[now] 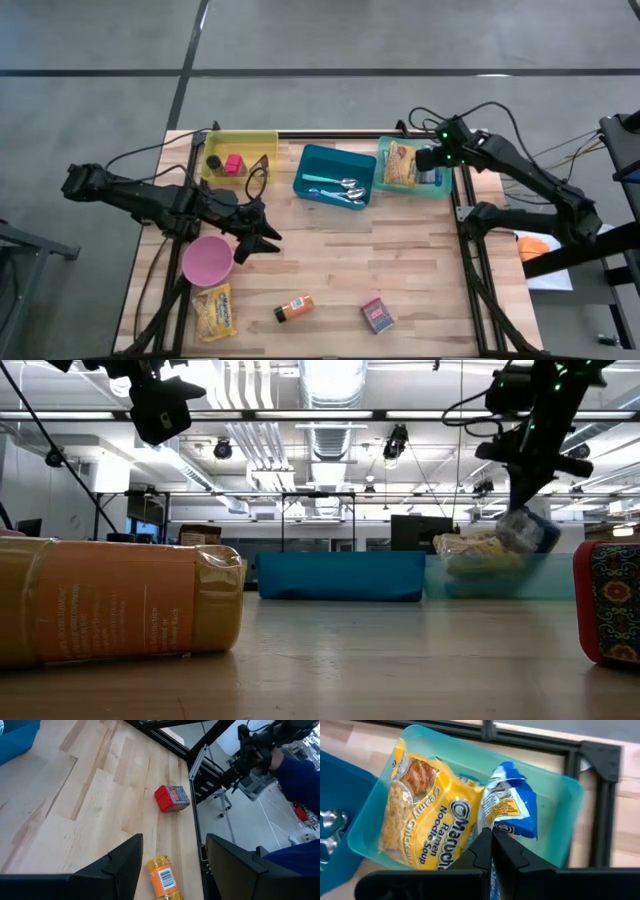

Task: Pick & Place Food Item
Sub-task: Put the blue noodle pack into the green bin

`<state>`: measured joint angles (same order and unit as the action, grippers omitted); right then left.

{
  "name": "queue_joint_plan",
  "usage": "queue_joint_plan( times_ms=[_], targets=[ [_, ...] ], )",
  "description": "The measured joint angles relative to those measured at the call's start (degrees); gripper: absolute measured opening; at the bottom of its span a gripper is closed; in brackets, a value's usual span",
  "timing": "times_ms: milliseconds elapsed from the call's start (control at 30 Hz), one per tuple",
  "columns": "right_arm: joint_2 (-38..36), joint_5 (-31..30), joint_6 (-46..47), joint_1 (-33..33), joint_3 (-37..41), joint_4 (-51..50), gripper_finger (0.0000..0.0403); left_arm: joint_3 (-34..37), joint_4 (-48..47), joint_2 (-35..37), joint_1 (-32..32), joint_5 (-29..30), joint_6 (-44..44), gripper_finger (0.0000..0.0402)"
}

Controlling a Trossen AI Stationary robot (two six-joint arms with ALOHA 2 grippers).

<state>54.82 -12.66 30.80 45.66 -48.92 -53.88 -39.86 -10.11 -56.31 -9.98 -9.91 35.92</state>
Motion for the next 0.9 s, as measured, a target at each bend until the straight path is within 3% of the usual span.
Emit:
queue_joint_plan(
  times_ms=[500,900],
  targets=[
    [7.83,2.02,-1.08,4.83,4.22,4.93,0.0007,0.00,-0.02,-0.02,0.36,0.04,0.60,0.0222],
    [12.90,-2.37,-3.69,5.04,4.22,4.36,0.0008,0.00,-0.02,-0.02,0.72,0.04,1.69,0.0222]
  ],
)
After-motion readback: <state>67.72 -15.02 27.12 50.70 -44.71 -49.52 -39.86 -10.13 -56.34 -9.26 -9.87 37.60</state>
